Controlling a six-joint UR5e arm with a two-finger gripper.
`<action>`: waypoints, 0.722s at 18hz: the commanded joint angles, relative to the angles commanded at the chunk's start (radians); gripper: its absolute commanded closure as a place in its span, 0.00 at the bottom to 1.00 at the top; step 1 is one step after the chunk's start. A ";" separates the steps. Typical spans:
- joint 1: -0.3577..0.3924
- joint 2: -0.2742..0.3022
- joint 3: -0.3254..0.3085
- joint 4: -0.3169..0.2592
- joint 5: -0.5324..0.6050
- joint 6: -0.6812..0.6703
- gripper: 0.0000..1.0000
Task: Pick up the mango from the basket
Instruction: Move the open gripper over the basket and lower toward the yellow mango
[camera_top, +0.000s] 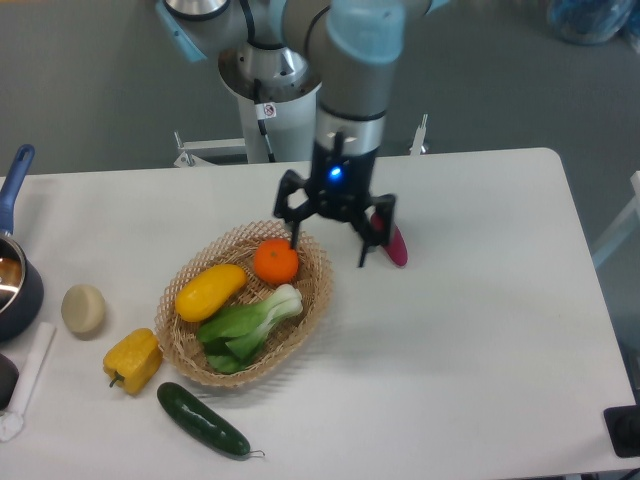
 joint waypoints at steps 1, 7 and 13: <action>-0.037 -0.018 0.002 0.000 0.069 0.026 0.00; -0.150 -0.103 -0.006 0.009 0.137 0.061 0.00; -0.196 -0.150 -0.023 0.011 0.140 0.088 0.00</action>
